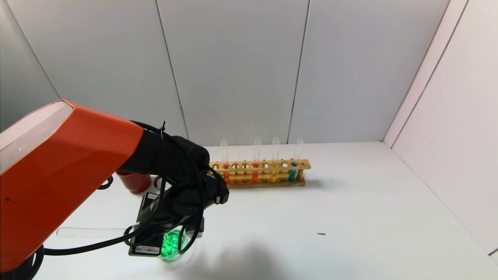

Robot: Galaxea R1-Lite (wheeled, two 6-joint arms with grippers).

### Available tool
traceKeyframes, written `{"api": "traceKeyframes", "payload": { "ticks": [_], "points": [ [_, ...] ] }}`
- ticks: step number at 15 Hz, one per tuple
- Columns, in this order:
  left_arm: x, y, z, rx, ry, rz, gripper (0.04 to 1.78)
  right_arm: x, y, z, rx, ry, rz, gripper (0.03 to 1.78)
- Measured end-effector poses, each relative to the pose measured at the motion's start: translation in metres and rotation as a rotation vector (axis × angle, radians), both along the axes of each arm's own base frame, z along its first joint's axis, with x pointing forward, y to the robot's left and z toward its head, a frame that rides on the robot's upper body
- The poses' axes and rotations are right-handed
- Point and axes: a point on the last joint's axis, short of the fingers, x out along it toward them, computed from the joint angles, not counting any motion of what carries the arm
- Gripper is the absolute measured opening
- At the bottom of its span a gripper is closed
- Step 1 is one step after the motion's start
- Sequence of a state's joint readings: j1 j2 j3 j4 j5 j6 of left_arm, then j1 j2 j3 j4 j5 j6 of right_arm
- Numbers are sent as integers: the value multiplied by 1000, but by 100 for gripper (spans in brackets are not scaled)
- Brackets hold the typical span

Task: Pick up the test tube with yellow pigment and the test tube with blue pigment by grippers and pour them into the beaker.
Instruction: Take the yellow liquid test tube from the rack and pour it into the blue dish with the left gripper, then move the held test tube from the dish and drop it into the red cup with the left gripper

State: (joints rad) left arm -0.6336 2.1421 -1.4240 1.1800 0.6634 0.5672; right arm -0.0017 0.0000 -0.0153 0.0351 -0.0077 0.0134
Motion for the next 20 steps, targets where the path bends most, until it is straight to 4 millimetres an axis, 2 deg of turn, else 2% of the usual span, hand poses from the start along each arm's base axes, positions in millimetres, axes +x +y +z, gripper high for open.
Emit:
{"api": "traceKeyframes", "payload": {
  "ticks": [6,11,16,20],
  "points": [
    [-5,1,16,-34,-35,5,30,0,0,0,0,0,0,170],
    [-24,14,60,-248,-177,162,30,0,0,0,0,0,0,170],
    [-41,41,101,-521,-397,290,30,0,0,0,0,0,0,170],
    [-51,68,127,-704,-619,391,30,0,0,0,0,0,0,170]
  ]
}}
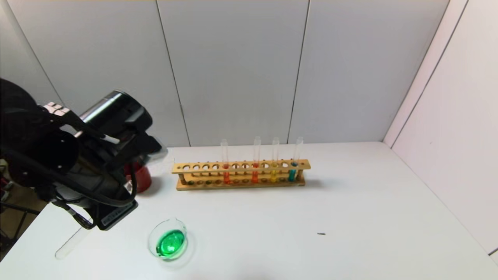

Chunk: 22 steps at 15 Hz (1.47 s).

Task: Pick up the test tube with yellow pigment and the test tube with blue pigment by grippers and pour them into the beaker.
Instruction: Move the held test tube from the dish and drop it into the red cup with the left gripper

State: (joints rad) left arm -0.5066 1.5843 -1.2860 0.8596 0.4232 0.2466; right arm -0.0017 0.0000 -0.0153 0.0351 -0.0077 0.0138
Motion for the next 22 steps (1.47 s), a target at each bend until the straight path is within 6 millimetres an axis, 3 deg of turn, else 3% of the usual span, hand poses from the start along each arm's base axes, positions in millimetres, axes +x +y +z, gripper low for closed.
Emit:
{"api": "traceKeyframes", "payload": {
  "ticks": [5,10,17,22],
  "points": [
    [6,37,17,-119,-195,163,30,0,0,0,0,0,0,170],
    [27,54,23,-244,-355,286,30,0,0,0,0,0,0,170],
    [84,74,15,-333,-556,416,30,0,0,0,0,0,0,170],
    [126,73,-3,-371,-665,416,30,0,0,0,0,0,0,170]
  ]
}}
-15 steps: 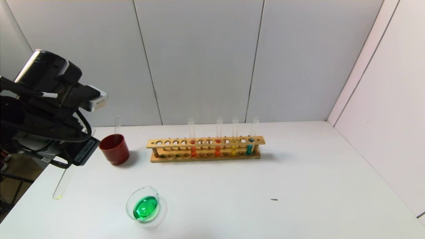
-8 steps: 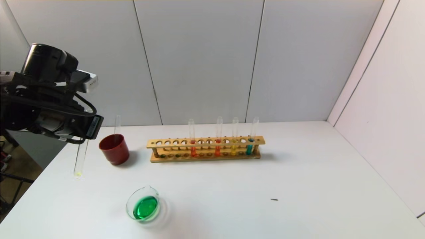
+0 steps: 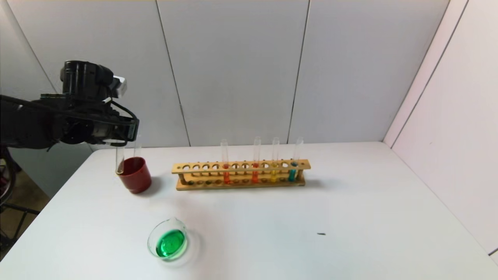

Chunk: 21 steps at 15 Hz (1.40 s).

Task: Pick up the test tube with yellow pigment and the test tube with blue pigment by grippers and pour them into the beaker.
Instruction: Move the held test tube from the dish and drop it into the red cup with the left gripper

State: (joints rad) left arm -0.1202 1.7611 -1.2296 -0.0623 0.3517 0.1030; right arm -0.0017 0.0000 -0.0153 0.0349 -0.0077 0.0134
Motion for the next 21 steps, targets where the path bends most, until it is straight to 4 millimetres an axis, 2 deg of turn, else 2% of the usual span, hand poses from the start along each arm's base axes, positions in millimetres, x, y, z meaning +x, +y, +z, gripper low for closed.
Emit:
{"api": "traceKeyframes", "payload": {
  "ticks": [4,8,11,21],
  "points": [
    [27,-3,-11,-8,-75,-1,30,0,0,0,0,0,0,170],
    [40,-5,-19,-40,-71,14,30,0,0,0,0,0,0,170],
    [42,-5,-25,-47,-62,21,30,0,0,0,0,0,0,170],
    [30,6,-64,-79,-15,35,30,0,0,0,0,0,0,170]
  ]
}}
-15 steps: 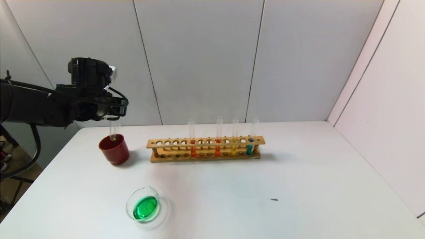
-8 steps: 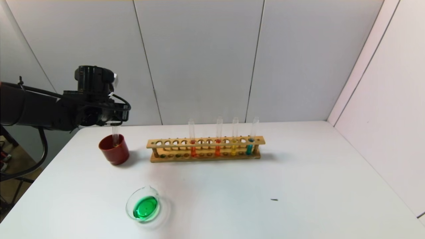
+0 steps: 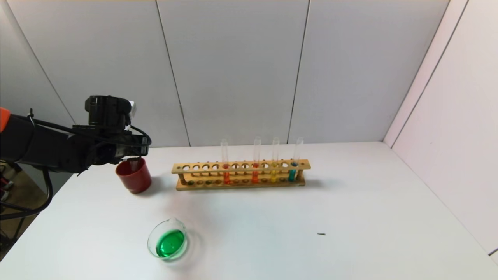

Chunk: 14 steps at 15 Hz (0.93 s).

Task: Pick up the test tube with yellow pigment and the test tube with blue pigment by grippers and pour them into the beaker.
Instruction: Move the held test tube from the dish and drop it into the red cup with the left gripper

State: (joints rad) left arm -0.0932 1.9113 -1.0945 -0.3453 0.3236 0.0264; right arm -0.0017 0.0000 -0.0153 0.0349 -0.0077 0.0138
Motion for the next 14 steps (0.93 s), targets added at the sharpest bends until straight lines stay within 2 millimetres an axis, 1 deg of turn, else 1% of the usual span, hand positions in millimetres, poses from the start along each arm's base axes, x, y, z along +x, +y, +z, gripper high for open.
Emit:
{"api": "traceKeyframes", "payload": {
  "ticks": [4,6,7,9,11,12,14],
  "points": [
    [-7,5,-15,-4,-5,0,33,0,0,0,0,0,0,170],
    [-12,6,-20,-9,-2,-13,46,0,0,0,0,0,0,170],
    [-14,6,-20,-11,-8,-14,56,0,0,0,0,0,0,170],
    [-17,7,-17,-11,-15,-13,85,0,0,0,0,0,0,170],
    [-21,8,-10,-8,-32,-14,121,0,0,0,0,0,0,170],
    [-24,8,-6,-7,-43,-15,136,0,0,0,0,0,0,170],
    [-28,9,2,-5,-63,-17,159,0,0,0,0,0,0,170]
  ]
}}
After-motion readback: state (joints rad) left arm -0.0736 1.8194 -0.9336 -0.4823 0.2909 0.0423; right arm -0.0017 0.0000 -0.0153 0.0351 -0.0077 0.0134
